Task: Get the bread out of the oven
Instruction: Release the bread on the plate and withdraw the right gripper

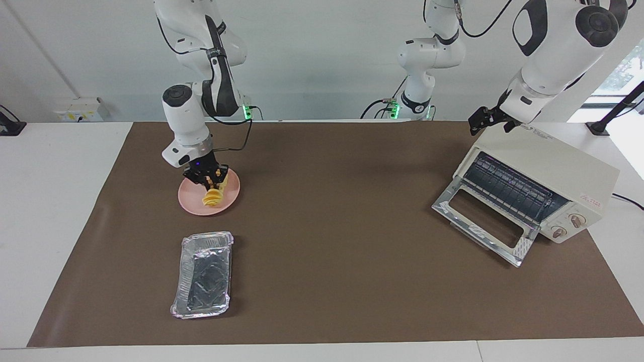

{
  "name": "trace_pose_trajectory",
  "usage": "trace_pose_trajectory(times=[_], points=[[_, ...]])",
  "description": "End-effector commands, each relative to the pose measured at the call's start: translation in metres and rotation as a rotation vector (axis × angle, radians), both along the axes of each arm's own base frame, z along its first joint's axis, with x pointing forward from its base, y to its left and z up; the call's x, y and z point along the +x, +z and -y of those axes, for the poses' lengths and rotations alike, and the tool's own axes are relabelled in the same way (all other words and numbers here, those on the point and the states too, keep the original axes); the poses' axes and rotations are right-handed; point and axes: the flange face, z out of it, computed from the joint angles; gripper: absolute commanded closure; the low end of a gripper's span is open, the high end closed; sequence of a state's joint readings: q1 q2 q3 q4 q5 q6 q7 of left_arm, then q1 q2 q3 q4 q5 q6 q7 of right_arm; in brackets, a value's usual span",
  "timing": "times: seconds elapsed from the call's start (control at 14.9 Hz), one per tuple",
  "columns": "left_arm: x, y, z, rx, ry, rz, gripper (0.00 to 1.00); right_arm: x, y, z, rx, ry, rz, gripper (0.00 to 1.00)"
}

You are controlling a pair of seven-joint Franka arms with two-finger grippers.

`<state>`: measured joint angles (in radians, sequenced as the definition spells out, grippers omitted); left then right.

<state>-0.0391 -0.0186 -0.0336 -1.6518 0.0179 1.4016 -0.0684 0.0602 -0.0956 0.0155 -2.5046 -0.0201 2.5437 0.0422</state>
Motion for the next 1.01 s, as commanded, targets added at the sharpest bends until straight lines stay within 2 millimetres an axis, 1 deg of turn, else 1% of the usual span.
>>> trace_pose_trajectory(times=[0.0,0.13,0.2,0.27,0.34,0.47,0.54,0.67,0.81,0.94], points=[[-0.005,0.005,-0.003,-0.003,0.002,0.001,0.00,0.014,0.029,0.002,0.002,0.016,0.003,0.00],[-0.005,0.005,-0.003,-0.003,0.002,0.001,0.00,0.029,0.061,0.002,-0.002,0.025,-0.029,0.00],[-0.005,0.005,-0.003,-0.003,0.002,0.001,0.00,0.037,0.080,0.004,-0.003,0.022,-0.035,0.00],[-0.005,0.005,-0.003,-0.003,0.002,0.001,0.00,0.045,0.098,0.010,-0.005,0.023,-0.035,0.00],[-0.005,0.005,-0.003,-0.003,0.002,0.001,0.00,0.053,0.121,0.013,-0.006,0.043,-0.014,0.00],[-0.005,0.005,-0.003,-0.003,0.002,0.001,0.00,0.061,0.156,0.013,0.000,0.056,-0.020,0.00],[-0.005,0.005,-0.003,-0.003,0.002,0.001,0.00,0.063,0.178,0.017,-0.004,0.081,-0.045,0.00],[-0.005,0.005,-0.003,-0.003,0.002,0.001,0.00,0.064,0.215,0.028,-0.008,0.143,-0.124,0.00],[-0.005,0.005,-0.003,-0.003,0.002,0.001,0.00,0.062,0.239,0.045,-0.004,0.151,-0.173,0.00],[-0.005,0.005,-0.003,-0.003,0.002,0.001,0.00,0.056,0.256,0.058,0.002,0.161,-0.214,0.00]])
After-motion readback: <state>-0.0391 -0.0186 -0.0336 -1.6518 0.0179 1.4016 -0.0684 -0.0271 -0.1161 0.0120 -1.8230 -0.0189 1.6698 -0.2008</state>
